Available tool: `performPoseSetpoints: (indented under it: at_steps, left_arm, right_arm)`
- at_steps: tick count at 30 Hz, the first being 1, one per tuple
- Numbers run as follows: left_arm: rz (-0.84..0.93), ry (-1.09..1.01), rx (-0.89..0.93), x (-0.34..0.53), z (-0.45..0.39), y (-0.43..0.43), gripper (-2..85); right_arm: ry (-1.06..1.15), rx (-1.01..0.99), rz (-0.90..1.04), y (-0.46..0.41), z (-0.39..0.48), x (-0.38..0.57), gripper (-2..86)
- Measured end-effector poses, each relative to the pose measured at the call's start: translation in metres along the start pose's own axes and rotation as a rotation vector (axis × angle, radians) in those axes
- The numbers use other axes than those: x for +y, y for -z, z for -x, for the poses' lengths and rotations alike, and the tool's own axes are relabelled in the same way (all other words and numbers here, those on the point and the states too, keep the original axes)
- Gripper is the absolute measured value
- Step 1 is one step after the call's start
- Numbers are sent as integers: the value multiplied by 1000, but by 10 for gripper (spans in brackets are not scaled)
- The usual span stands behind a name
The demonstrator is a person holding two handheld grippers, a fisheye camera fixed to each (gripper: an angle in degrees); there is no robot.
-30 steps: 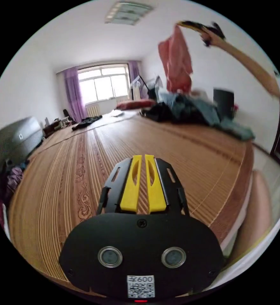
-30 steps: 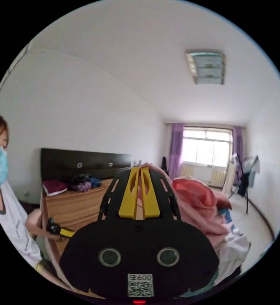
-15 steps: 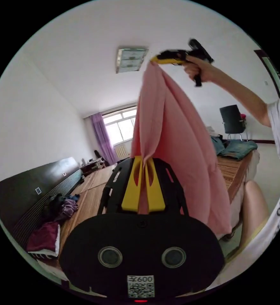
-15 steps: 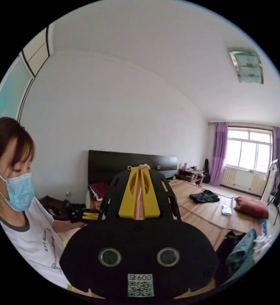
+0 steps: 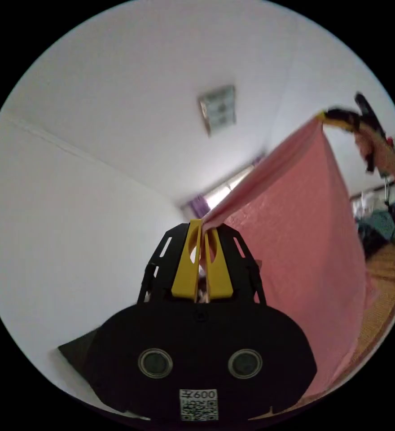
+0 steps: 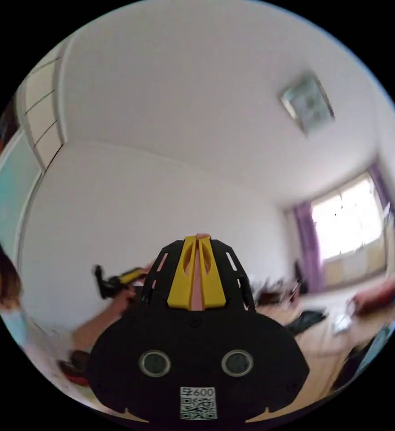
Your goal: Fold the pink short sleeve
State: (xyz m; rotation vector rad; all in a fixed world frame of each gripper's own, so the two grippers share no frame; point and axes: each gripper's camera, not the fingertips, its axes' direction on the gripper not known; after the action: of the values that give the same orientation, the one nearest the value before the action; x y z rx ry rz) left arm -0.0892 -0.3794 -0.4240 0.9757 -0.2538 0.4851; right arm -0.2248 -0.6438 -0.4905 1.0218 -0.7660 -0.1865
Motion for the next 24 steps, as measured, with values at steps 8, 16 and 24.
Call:
performPoseSetpoints:
  at_steps: [8,16,24]
  left_arm:
    - [303,-90,497,148,-130,68,4]
    - [1069,-186,1030,348,-362,127,16]
    - [1148,72,1023,332,-303,69,52]
  right_arm:
    - [-201,-263,513,161,-54,225,-9]
    - [-850,-156,1241,348,-62,661,-8]
    - [-654,-10,1452,402,-71,759,-7]
